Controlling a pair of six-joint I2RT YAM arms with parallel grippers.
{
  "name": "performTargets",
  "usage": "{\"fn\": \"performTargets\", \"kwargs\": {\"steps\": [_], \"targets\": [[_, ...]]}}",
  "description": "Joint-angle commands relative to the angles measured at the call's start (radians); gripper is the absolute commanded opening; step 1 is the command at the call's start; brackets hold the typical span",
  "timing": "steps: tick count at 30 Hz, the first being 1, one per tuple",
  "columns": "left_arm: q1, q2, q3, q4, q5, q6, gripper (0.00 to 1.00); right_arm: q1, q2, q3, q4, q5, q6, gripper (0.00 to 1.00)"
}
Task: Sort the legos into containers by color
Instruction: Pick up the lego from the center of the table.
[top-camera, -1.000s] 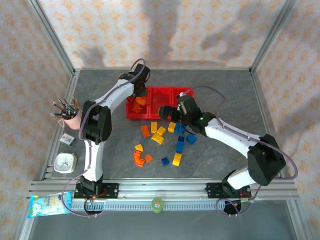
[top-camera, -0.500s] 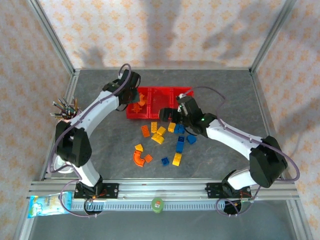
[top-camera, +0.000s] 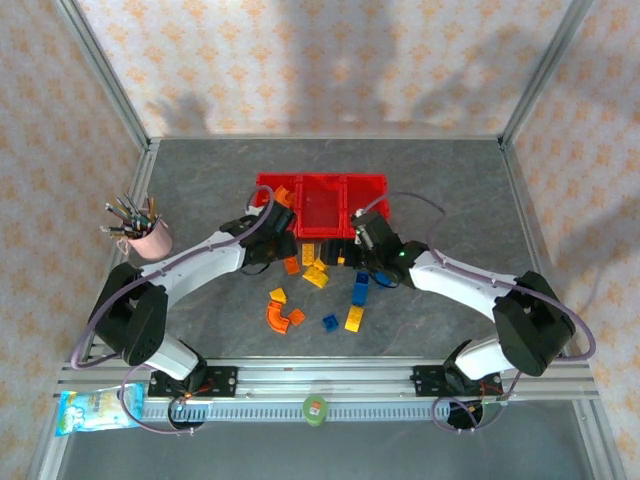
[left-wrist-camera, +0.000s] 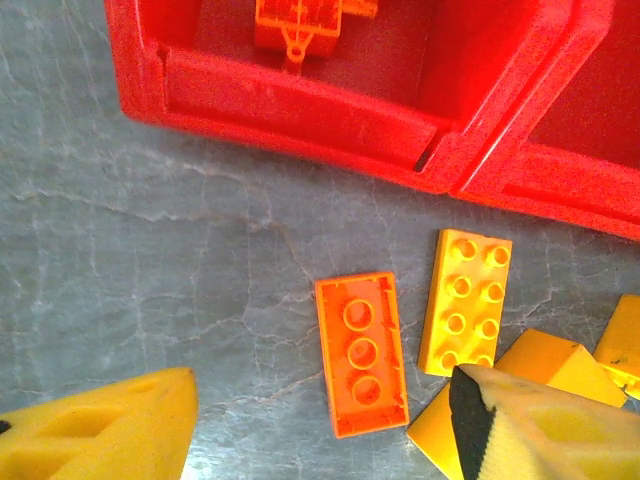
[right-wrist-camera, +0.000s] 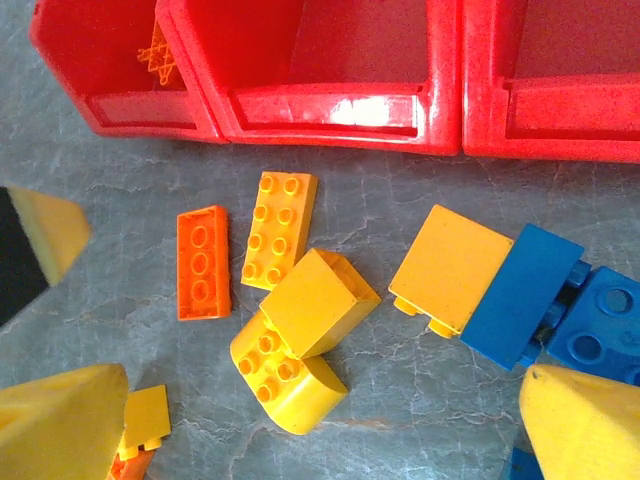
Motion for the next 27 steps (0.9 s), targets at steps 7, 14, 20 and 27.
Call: {"fn": "performTargets", "kwargs": {"steps": [7,14,20,27], "targets": [[-0.032,0.099,-0.011,0.129,-0.007,-0.082,0.72,0.001,-0.026,-0.004,0.028,0.041,0.008,1.00],[-0.034,0.180,-0.002,0.142,-0.041,-0.089,0.71,0.000,-0.034,-0.008,0.023,0.054,0.007,1.00],[-0.037,0.236,0.010,0.165,-0.034,-0.092,0.69,-0.001,-0.035,-0.008,0.018,0.057,0.006,1.00],[-0.043,0.270,0.002,0.167,-0.038,-0.085,0.57,-0.003,-0.032,-0.006,0.018,0.057,0.004,1.00]]}}
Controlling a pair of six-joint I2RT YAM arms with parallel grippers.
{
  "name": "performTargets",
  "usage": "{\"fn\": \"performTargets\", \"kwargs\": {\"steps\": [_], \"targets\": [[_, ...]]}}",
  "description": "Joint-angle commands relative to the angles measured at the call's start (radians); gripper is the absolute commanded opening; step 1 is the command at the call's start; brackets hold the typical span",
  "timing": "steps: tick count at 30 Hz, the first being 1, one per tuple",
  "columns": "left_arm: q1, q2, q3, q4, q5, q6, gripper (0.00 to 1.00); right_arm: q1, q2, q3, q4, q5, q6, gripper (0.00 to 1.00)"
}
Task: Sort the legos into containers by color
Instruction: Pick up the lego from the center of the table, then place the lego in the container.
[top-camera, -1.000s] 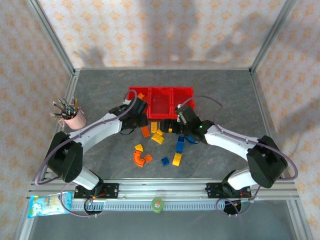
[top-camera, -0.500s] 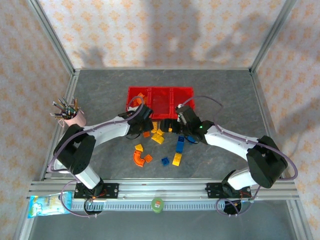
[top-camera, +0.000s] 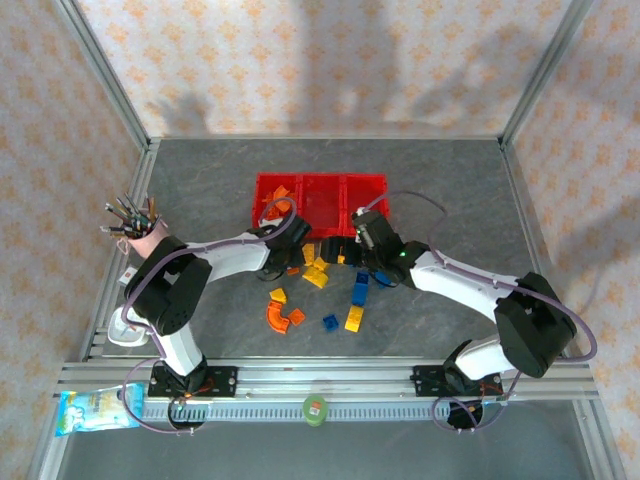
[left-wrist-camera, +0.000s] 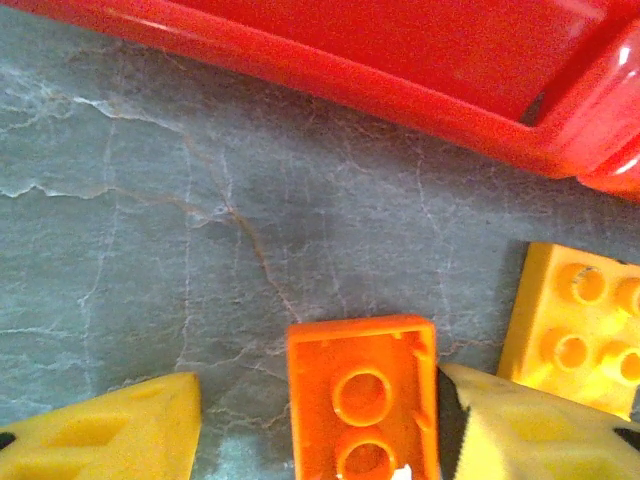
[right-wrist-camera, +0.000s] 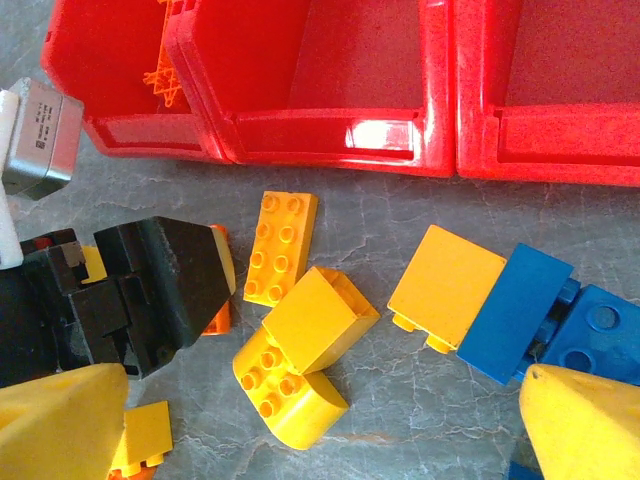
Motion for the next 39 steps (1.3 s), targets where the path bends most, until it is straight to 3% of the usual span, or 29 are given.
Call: {"fn": "performTargets", "kwargs": {"steps": [1,12,20,27,32,39], "targets": [[-0.010,0.032,0.010,0.020,-0.011,-0.006,0.54,-0.003,-0.024,-0.005,0.006,0.029,0.002,1.00],[-0.009,0.003,-0.012,0.025,-0.003,0.000,0.33,-0.004,-0.027,0.008,0.005,0.020,0.001,1.00],[-0.009,-0.100,0.002,-0.019,-0.019,0.009,0.32,-0.006,-0.042,0.063,-0.036,0.007,-0.008,1.00],[0.012,-0.180,0.104,-0.125,-0.119,0.072,0.33,-0.010,-0.051,0.119,-0.044,-0.008,-0.008,1.00],[0.079,-0.143,0.233,-0.167,-0.158,0.158,0.33,-0.025,-0.031,0.151,-0.034,-0.007,0.013,1.00],[0.174,0.031,0.442,-0.189,-0.142,0.286,0.33,-0.047,-0.006,0.164,-0.013,0.001,0.018,1.00]]}}
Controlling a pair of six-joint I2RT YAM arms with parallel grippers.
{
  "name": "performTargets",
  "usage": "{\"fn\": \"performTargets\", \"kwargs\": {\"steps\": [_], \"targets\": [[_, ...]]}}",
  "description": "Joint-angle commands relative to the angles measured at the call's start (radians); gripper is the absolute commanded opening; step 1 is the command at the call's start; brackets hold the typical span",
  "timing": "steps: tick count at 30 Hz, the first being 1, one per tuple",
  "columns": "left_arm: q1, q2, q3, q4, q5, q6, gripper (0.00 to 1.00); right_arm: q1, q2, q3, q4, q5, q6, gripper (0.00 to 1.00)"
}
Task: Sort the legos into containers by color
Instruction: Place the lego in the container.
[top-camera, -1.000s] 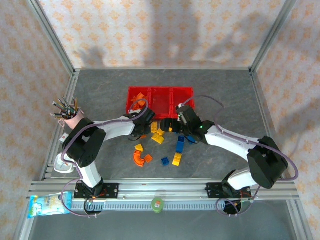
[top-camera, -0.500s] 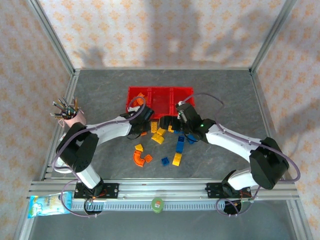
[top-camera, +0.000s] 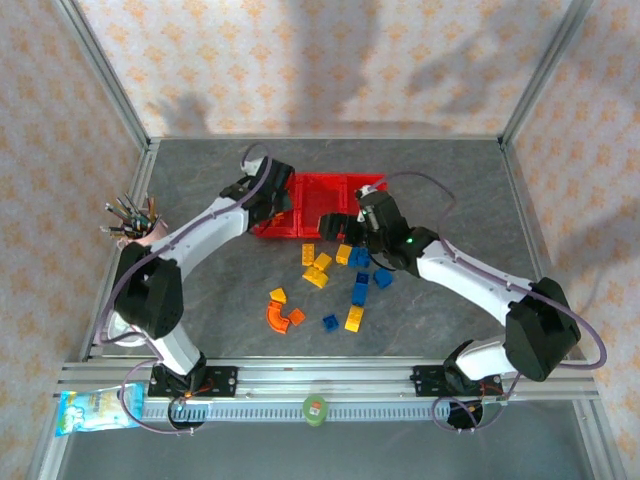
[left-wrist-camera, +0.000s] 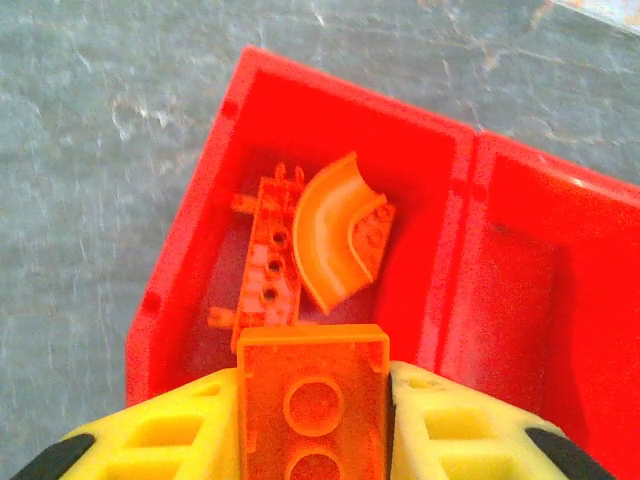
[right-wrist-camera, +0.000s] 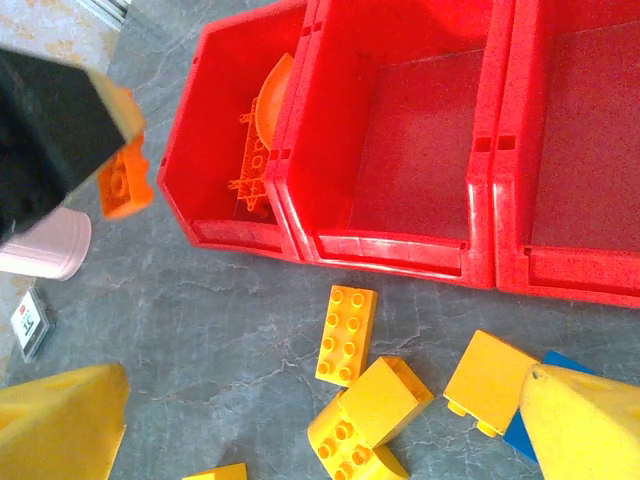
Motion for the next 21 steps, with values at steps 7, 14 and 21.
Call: {"fn": "performTargets", "kwargs": {"steps": [7,14,21], "targets": [[0.056,0.250,0.246,-0.112,-0.041,0.147,0.34,-0.012,0.019,0.036,-0.004,0.021,-0.006,1.00],[0.065,0.297,0.324,-0.141,-0.044,0.185,0.48,-0.012,0.014,0.047,-0.020,0.020,-0.027,1.00],[0.066,0.251,0.336,-0.199,-0.030,0.190,0.51,-0.012,0.004,0.074,-0.053,0.028,-0.037,1.00]]}}
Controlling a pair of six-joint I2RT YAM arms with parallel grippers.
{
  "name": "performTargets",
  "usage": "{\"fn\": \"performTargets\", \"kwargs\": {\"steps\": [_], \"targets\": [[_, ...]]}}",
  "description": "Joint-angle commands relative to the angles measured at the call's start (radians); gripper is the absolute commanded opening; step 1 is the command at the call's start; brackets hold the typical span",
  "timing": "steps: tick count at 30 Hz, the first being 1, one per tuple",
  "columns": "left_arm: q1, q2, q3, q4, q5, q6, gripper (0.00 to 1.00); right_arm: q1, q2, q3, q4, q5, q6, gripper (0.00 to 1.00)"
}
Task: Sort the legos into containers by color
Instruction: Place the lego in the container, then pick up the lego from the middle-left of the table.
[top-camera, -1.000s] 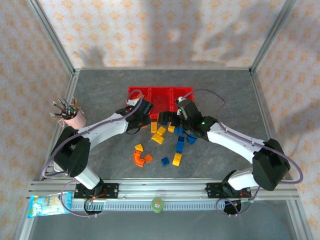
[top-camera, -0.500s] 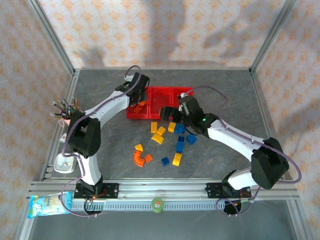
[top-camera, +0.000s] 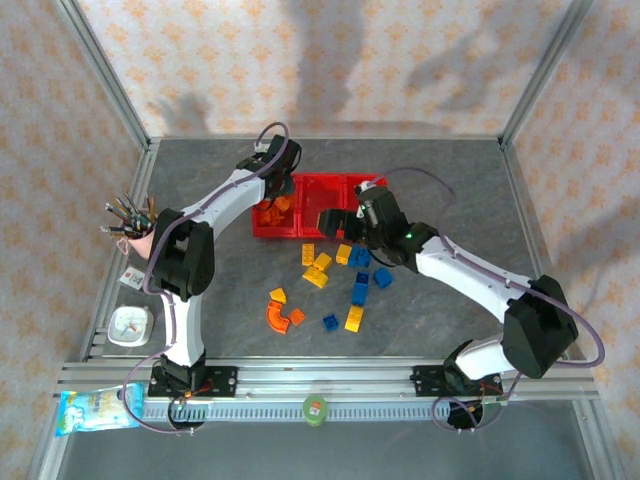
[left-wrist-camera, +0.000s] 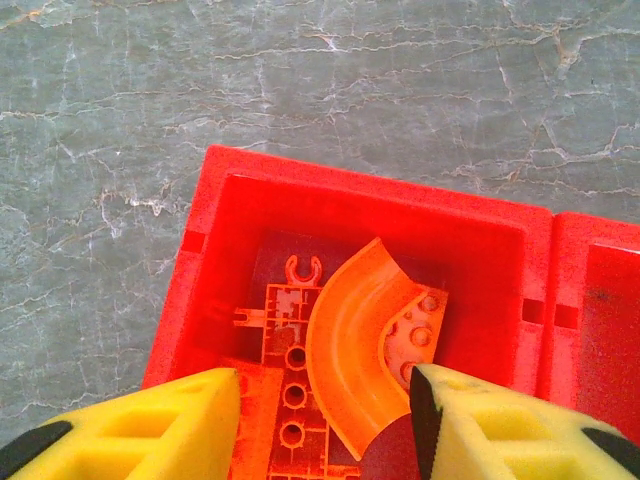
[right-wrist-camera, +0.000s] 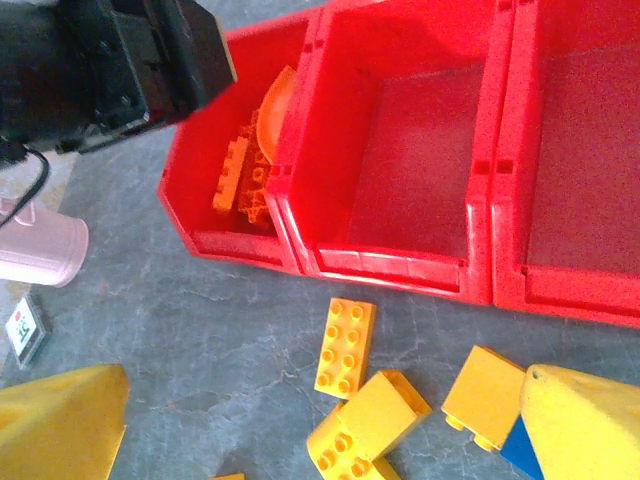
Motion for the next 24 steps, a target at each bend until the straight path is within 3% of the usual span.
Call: {"fn": "performTargets", "kwargs": {"steps": [1,10,16,24], "targets": [[0.002,-0.064,0.010,-0.077,0.011,0.014,0.51,-0.005,-0.014,0.023,-0.025,0.022,-0.017,1.00],[-0.007,-0.365,-0.311,0.005,0.152,-0.066,0.52,0.008,-0.019,-0.014,-0.049,-0.002,-0.035,1.00],[-0.045,-0.572,-0.553,-0.007,0.152,-0.134,0.53,0.053,-0.032,-0.041,-0.087,0.000,-0.066,1.00],[-0.170,-0.804,-0.815,-0.072,0.143,-0.319,0.58,0.136,-0.079,-0.129,-0.068,0.021,-0.053,1.00]]}}
